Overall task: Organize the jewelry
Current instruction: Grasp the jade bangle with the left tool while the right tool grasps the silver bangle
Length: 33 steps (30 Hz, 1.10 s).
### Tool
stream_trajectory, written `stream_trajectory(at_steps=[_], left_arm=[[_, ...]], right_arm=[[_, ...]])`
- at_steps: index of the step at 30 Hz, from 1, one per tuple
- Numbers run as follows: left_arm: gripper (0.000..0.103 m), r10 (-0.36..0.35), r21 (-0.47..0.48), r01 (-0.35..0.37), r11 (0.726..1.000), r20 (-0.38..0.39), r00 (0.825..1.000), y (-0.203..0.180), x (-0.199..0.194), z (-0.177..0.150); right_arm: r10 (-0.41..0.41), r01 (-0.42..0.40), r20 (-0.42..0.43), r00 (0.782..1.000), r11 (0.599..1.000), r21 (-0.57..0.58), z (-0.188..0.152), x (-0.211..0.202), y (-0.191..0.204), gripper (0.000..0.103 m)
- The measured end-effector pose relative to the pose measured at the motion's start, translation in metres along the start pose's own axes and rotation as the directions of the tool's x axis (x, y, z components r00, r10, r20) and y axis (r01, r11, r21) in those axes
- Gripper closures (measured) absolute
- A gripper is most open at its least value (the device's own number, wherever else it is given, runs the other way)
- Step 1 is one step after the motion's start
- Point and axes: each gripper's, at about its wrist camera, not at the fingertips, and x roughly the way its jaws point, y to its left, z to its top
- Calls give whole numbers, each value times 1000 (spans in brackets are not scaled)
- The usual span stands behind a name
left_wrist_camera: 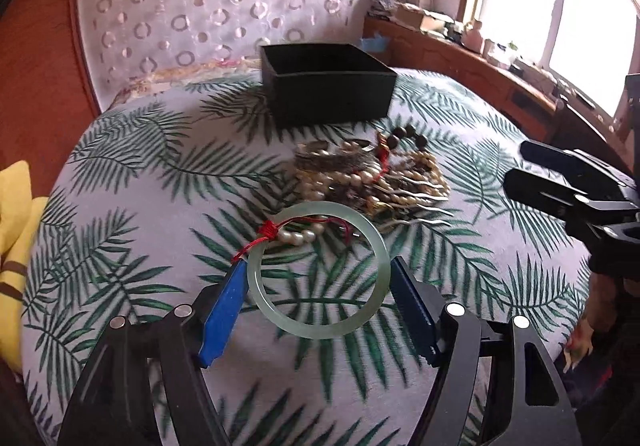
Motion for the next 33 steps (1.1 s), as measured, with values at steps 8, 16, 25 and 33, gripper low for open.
stream_trajectory(at_steps=[8, 16, 25, 33], left_arm=[[34, 29, -64, -28, 998, 23, 999, 32, -9, -2], [34, 46, -85, -42, 995, 44, 998, 44, -16, -3], [34, 51, -98, -46, 994, 52, 997, 52, -18, -2], [34, 41, -106, -34, 994, 73, 996, 55, -22, 2]], right_arm=[[152, -165, -102, 983, 978, -128, 35, 45, 32, 63], [217, -264, -222, 951, 940, -214, 60, 80, 61, 74], [144, -266, -356, 923, 908, -324, 68, 117, 77, 75], [158, -292, -364, 918, 890, -349, 70, 111, 70, 93]])
